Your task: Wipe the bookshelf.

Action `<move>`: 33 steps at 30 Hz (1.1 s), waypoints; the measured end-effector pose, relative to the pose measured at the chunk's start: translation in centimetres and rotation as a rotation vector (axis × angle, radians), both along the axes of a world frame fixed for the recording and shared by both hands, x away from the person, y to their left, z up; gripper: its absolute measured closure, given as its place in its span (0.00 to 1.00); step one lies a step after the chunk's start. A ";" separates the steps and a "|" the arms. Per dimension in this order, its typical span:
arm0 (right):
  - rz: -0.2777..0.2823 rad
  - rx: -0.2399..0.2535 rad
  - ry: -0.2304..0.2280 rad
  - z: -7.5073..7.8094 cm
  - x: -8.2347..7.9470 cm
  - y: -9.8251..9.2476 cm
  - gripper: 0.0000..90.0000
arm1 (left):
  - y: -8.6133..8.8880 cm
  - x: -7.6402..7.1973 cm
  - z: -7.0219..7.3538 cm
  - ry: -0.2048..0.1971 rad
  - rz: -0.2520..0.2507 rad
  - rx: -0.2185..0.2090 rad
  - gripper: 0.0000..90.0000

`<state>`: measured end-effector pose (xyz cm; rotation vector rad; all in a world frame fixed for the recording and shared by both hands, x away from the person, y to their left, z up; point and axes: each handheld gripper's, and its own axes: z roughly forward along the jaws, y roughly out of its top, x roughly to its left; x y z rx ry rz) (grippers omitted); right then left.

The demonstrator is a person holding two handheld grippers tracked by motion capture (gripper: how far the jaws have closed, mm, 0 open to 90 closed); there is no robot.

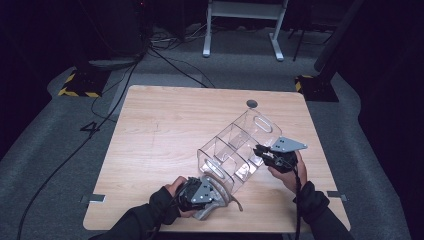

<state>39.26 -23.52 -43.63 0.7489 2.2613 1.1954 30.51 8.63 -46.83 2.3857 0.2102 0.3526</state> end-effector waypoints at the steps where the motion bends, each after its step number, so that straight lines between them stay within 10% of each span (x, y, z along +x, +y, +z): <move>1: -0.014 -0.005 -0.013 0.3 -0.3 -0.2 0.81 | 0.5 0.2 0.1 0.006 0.016 -0.008 0.82; 10: -0.026 0.051 -0.030 1.9 -3.0 -1.5 0.72 | 6.8 2.8 1.2 -0.017 0.262 -0.102 0.81; 21: 0.093 0.044 -0.004 1.5 -5.7 1.1 0.58 | 7.7 5.5 2.2 -0.058 0.389 -0.165 0.81; 33: 0.126 0.024 0.004 0.5 -3.6 3.5 0.75 | 7.3 4.8 3.1 -0.034 0.316 -0.256 0.81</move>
